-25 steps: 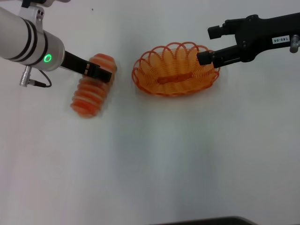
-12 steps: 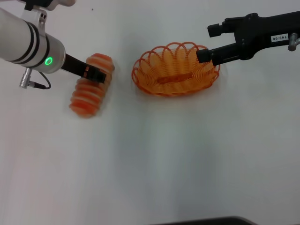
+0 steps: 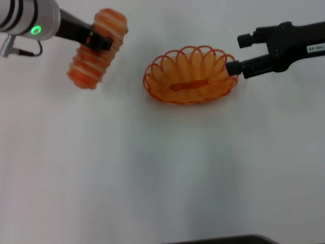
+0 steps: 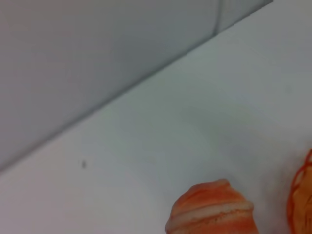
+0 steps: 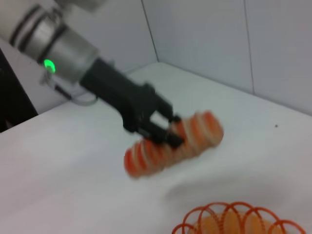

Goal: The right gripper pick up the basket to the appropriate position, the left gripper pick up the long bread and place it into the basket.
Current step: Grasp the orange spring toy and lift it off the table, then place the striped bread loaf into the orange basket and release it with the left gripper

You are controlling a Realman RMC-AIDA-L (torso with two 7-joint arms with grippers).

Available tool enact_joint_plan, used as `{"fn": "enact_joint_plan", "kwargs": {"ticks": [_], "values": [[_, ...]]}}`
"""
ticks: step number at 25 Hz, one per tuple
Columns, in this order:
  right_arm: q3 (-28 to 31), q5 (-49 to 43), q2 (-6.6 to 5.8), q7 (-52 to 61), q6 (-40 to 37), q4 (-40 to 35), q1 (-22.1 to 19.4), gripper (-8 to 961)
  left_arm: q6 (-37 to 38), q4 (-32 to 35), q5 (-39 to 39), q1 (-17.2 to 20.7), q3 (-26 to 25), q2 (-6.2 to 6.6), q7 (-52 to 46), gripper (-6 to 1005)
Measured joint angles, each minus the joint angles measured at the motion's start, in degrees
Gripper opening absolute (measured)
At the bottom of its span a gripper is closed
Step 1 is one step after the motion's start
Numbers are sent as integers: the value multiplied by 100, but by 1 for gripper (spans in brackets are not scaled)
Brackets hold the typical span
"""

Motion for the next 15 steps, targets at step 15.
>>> {"fn": "enact_joint_plan", "kwargs": {"ticks": [15], "values": [[42, -568, -18, 19, -599, 9, -5, 947, 84, -1630, -1535, -1653, 430, -35, 1778, 403]]}}
